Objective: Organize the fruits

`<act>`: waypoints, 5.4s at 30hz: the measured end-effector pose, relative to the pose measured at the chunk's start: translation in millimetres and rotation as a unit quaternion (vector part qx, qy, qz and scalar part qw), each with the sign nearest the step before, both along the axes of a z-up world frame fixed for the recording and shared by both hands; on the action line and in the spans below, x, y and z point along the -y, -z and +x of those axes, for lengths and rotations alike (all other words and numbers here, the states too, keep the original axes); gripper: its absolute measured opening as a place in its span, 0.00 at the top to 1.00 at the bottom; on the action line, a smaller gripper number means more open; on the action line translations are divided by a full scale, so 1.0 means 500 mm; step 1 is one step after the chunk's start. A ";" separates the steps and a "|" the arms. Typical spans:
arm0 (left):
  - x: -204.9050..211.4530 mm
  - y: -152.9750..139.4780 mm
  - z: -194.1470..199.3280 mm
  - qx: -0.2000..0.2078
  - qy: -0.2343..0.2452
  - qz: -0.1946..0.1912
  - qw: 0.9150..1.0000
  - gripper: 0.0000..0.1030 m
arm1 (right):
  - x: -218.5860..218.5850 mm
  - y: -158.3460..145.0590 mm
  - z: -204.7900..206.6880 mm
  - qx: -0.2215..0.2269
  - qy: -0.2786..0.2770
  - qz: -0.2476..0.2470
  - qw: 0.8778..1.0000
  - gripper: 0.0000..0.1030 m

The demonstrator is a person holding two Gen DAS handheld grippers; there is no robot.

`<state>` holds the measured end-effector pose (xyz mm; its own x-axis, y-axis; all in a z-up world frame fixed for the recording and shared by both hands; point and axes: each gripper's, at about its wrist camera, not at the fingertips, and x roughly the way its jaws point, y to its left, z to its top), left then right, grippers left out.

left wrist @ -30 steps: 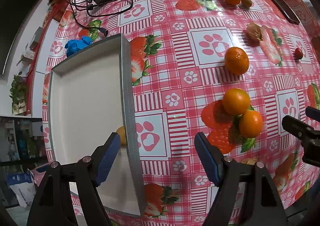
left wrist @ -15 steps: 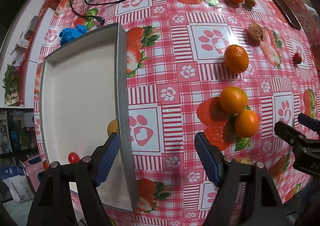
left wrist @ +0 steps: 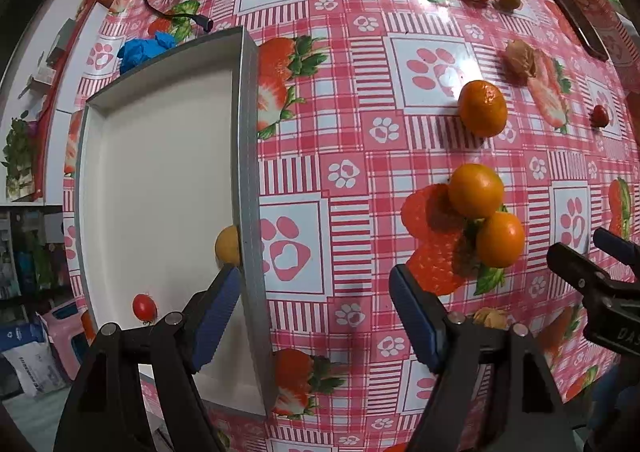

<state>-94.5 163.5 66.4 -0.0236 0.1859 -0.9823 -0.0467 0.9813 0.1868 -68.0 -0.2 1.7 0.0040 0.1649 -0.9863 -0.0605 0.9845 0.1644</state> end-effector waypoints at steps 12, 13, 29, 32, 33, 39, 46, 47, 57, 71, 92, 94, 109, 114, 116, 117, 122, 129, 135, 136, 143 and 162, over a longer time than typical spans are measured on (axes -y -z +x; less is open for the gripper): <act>0.003 0.009 -0.006 -0.006 0.007 0.015 1.000 0.23 | -0.005 0.008 0.002 -0.006 -0.001 0.000 1.000 0.00; 0.006 0.009 -0.005 -0.006 0.009 0.023 1.000 0.23 | -0.005 0.010 0.003 -0.007 -0.001 0.000 1.000 0.00; 0.050 -0.011 -0.006 0.027 0.055 0.091 0.994 0.23 | -0.004 0.018 0.000 -0.012 -0.004 -0.003 1.000 0.00; 0.052 -0.011 -0.007 0.028 0.056 0.092 0.994 0.23 | -0.005 0.019 0.000 -0.011 -0.004 -0.004 1.000 0.00; 0.052 -0.013 -0.007 0.028 0.057 0.092 0.994 0.23 | -0.005 0.019 0.000 -0.011 -0.004 -0.004 1.000 0.00; 0.053 -0.014 -0.007 0.029 0.058 0.096 0.993 0.23 | -0.006 0.019 0.000 -0.012 -0.004 -0.004 1.000 0.00; 0.053 -0.014 -0.007 0.029 0.062 0.104 0.992 0.23 | -0.007 0.019 0.000 -0.012 -0.005 -0.005 1.000 0.00; 0.054 -0.014 -0.007 0.030 0.065 0.113 0.991 0.23 | -0.007 0.019 0.000 -0.012 -0.004 -0.005 1.000 0.00; 0.049 -0.016 -0.003 0.032 0.063 0.110 0.991 0.22 | -0.004 0.022 0.001 -0.012 -0.007 -0.008 1.000 0.00; 0.070 0.004 0.046 0.018 0.051 -0.061 0.997 0.22 | 0.015 0.031 -0.011 -0.004 -0.032 -0.064 0.997 0.00; 0.145 0.052 0.119 0.002 0.032 -0.093 0.995 0.24 | 0.094 -0.044 0.039 0.056 -0.002 -0.070 0.996 0.00; 0.154 0.060 0.107 0.002 0.026 -0.095 0.995 0.25 | 0.120 -0.063 0.076 0.074 0.023 -0.066 0.995 0.00; 0.172 0.092 0.113 0.007 0.021 -0.083 0.996 0.48 | 0.133 -0.018 0.174 0.079 0.024 -0.042 0.996 0.44; 0.167 0.068 0.111 0.020 0.020 -0.086 0.996 0.61 | 0.134 -0.009 0.180 0.078 0.031 -0.016 0.996 0.78; 0.156 0.063 0.104 0.028 0.018 -0.085 0.996 0.61 | 0.150 -0.018 0.169 0.081 0.038 -0.011 0.996 0.78; 0.147 0.057 0.098 0.032 0.017 -0.088 0.995 0.61 | 0.156 -0.023 0.163 0.082 0.042 -0.002 0.996 0.78; 0.112 0.019 0.067 0.052 0.006 -0.102 0.993 0.61 | 0.150 -0.048 0.128 0.083 0.038 0.026 0.995 0.78; 0.038 -0.040 0.010 0.079 -0.024 -0.114 0.990 0.61 | 0.067 -0.084 0.084 0.076 0.006 0.059 0.995 0.78; -0.084 -0.061 -0.039 0.097 -0.069 -0.102 0.988 0.61 | -0.082 -0.091 0.084 0.070 -0.038 0.091 0.993 0.78; -0.107 -0.057 -0.049 0.099 -0.077 -0.097 0.987 0.61 | -0.110 -0.095 0.081 0.069 -0.049 0.098 0.992 0.78; -0.240 -0.045 -0.104 0.087 -0.140 -0.064 0.984 0.61 | -0.292 -0.098 0.053 0.056 -0.116 0.136 0.982 0.78; -0.375 -0.034 -0.187 0.097 -0.195 -0.040 0.975 0.25 | -0.548 -0.021 -0.023 0.011 -0.226 0.122 0.966 0.51</act>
